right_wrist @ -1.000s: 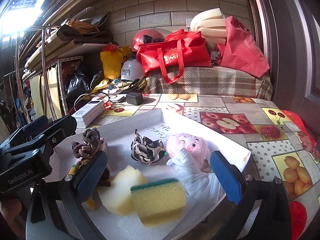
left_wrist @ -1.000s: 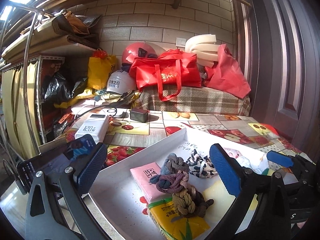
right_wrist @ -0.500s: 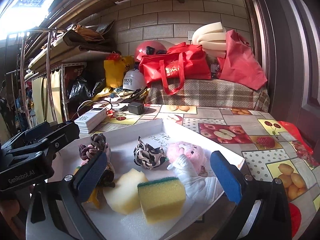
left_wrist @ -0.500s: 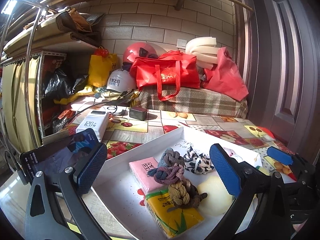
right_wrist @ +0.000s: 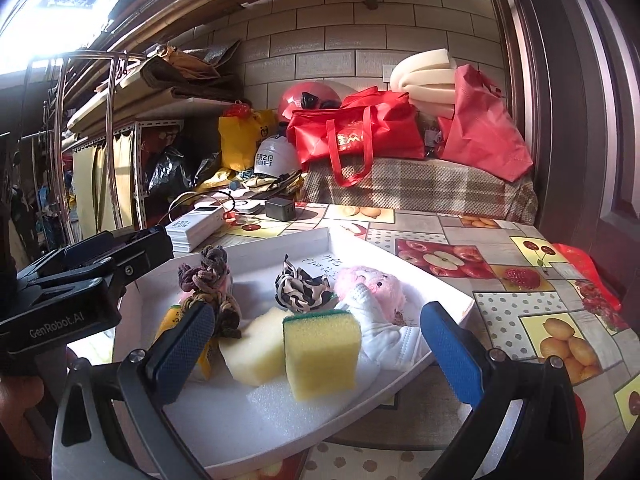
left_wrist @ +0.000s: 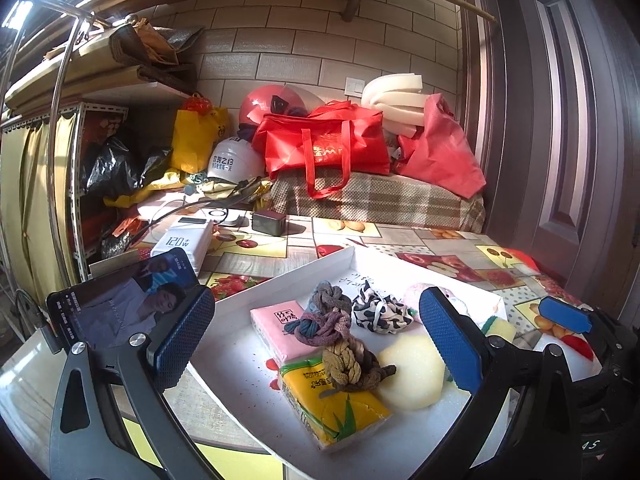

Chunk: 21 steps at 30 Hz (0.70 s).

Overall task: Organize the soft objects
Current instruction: 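Move left tool toward the white foam block while right approaches the red plush, then grasp the white foam block with left tool while right grasps the red plush ball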

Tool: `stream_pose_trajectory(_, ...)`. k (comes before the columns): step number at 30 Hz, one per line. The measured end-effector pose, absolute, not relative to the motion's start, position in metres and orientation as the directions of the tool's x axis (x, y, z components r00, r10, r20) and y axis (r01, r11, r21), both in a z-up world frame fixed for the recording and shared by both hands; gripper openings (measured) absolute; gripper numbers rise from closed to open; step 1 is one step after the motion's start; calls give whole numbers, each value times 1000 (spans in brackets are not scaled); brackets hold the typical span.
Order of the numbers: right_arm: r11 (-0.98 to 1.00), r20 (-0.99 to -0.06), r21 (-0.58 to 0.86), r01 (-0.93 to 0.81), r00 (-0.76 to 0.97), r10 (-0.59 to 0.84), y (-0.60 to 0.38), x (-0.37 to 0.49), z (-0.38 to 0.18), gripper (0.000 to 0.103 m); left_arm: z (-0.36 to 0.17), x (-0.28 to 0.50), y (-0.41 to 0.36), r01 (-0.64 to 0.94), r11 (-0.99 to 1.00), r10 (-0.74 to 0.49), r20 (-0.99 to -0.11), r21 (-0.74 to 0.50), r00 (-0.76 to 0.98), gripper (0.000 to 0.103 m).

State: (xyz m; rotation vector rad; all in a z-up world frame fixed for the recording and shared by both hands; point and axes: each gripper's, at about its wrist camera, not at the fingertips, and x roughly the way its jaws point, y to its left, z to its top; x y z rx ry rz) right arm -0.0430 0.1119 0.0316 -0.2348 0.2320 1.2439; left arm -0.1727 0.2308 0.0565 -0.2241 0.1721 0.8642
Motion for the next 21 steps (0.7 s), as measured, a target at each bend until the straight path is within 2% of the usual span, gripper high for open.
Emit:
stream_pose_trajectory(4, 294, -293, -50, -954, 296, 909, 76, -40, 31, 103, 57, -159, 208, -734, 678, 708, -233, -38, 666, 103)
stream_pose_trajectory(7, 326, -278, -56, -944, 329, 903, 41, -28, 31, 103, 58, -149, 191, -682, 731, 656, -246, -29, 713, 103)
stream_pose_trajectory(13, 524, -288, 10, -852, 499, 817, -20, 37, 33, 103, 58, -119, 147, -551, 834, 526, -280, -14, 803, 103)
stream_pose_trajectory(15, 602, -321, 71, -795, 553, 769, -32, 70, 32, 103, 58, -105, 131, -500, 866, 473, -301, -15, 828, 103)
stream_pose_trajectory(17, 636, -394, 120, -762, 552, 735, -31, 100, 27, 103, 57, -85, 118, -441, 897, 408, -342, -22, 847, 103)
stream_pose_trajectory(21, 590, -571, 194, -784, 399, 717, -5, 130, 7, 103, 50, -45, 100, -359, 932, 298, -451, -53, 841, 103)
